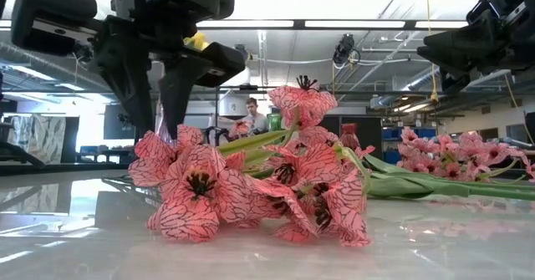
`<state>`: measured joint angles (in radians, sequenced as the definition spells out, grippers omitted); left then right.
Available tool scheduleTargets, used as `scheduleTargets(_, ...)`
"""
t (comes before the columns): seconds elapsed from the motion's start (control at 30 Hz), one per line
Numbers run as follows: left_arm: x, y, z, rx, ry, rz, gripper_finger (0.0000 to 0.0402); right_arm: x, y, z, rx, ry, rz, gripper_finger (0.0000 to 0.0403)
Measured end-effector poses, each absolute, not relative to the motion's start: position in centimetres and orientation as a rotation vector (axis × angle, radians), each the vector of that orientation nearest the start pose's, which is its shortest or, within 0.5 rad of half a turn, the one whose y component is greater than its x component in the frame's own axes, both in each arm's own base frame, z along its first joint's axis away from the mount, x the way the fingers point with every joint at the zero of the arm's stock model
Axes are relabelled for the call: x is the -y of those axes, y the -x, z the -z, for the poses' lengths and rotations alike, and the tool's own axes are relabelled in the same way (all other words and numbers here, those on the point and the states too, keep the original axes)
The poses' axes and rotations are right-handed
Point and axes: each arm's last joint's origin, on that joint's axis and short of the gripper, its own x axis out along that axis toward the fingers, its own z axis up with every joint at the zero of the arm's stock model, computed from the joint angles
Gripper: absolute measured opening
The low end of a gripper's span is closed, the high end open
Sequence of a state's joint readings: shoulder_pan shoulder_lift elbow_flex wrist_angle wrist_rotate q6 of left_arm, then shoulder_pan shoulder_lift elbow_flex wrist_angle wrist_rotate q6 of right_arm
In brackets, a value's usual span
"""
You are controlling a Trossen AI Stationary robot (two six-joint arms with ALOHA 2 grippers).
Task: Sort flowers into vase by color
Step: Put the bottom pink flower into the green vase
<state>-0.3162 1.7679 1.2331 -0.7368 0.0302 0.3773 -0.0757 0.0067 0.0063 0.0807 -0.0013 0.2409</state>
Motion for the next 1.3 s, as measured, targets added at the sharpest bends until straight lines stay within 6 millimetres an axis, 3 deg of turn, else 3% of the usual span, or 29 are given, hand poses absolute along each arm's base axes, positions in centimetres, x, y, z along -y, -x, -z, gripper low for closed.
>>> scheduleTargets(0.23,10.5,-32.7,-19.7,-1.175,-0.531,0.548,0.0204,0.7,-9.7,-17.3,0.089,-0.238,0.064,0.0110)
scheduleTargets(0.6,10.4,-32.3,-18.6,-1.178,-0.524,0.546,0.0255,0.7,-9.7,-17.3,0.089,-0.237,0.065,0.0110)
scheduleTargets(0.8,10.0,-32.5,-18.6,-1.169,-0.515,0.535,0.0269,0.7,-9.7,-17.3,0.089,-0.237,0.065,0.0110)
scheduleTargets(1.1,10.0,-33.3,-15.4,-1.262,-0.491,0.524,0.0270,0.7,-9.7,-17.3,0.090,-0.238,0.066,0.0110)
scheduleTargets(1.3,10.1,-33.3,-15.4,-1.262,-0.489,0.526,0.0270,0.7,-9.7,-17.3,0.090,-0.237,0.065,0.0110)
